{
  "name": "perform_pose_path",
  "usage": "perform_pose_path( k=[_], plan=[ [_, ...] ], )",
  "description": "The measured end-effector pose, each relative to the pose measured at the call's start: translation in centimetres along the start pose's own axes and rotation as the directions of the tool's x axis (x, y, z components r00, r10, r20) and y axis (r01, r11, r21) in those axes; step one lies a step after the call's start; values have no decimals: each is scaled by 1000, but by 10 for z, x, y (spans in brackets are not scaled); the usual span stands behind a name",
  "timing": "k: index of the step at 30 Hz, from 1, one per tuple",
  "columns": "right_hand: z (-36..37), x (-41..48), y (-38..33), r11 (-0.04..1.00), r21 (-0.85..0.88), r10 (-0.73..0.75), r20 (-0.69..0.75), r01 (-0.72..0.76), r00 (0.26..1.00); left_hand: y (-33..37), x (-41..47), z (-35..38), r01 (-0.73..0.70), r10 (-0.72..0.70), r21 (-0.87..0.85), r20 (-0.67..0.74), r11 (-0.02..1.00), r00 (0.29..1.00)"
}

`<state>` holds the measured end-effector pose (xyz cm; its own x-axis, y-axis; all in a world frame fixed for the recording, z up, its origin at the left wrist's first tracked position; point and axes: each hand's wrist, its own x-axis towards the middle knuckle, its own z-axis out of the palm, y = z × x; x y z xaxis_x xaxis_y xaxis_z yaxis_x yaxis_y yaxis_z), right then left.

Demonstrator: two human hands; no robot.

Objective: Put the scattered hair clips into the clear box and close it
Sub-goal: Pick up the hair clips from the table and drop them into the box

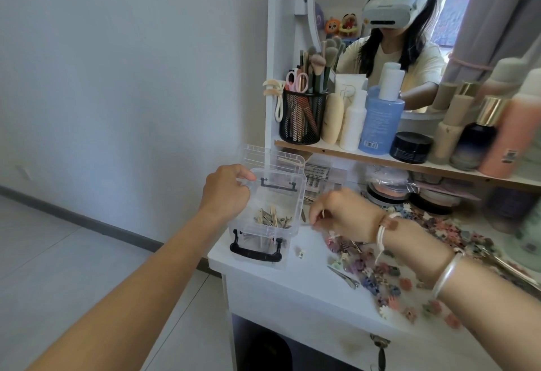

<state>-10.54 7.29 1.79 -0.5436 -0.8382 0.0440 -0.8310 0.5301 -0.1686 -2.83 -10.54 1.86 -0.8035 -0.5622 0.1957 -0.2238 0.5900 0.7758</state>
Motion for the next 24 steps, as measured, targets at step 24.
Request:
perform_pose_path(
  k=[24],
  plan=[
    [-22, 1, -8, 959, 223, 171, 46, -177, 984, -3, 0, 2, -11, 11, -4, -6, 1000, 1000]
  ],
)
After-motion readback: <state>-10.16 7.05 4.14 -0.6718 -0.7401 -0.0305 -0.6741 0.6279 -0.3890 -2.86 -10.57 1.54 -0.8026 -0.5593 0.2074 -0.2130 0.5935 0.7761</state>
